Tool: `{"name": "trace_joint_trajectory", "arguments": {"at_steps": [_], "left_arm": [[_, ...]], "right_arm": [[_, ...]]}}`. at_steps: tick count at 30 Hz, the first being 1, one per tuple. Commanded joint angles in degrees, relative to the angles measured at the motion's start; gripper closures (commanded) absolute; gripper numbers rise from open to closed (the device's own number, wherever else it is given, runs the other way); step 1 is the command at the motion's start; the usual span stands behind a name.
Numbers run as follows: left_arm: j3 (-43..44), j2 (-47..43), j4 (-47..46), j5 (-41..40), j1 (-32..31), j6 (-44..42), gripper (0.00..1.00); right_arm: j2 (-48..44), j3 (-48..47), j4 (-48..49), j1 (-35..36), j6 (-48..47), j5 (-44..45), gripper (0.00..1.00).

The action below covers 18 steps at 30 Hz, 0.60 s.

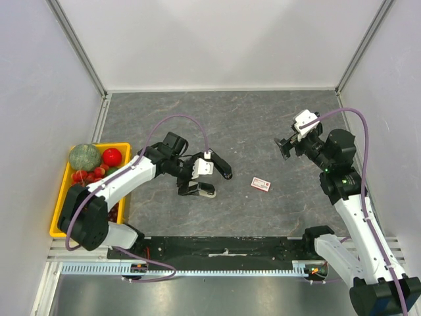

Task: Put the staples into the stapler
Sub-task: Pick up the stapler from the center of the board.

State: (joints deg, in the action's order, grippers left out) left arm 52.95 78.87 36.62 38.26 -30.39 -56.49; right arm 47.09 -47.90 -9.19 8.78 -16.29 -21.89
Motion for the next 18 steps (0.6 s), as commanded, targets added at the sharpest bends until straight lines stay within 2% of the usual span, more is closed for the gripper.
{"name": "trace_joint_trajectory", "arguments": {"at_steps": [1,12,18], "left_arm": [[3.0,2.9,-0.8,-1.4,-1.3,-2.2,0.1],[4.0,9.5,-3.4,-3.5,-3.6,-0.5,0.21],[4.6,12.4,-3.7,-3.5,-4.2,-0.1,0.3]], "right_arm": [[0.1,0.5,0.3,-0.1,-0.7,-0.6,0.02],[-0.1,0.7,0.3,-0.1,-1.1,-0.4,0.02],[-0.1,0.8,0.3,-0.2,-1.5,-0.4,0.02]]}}
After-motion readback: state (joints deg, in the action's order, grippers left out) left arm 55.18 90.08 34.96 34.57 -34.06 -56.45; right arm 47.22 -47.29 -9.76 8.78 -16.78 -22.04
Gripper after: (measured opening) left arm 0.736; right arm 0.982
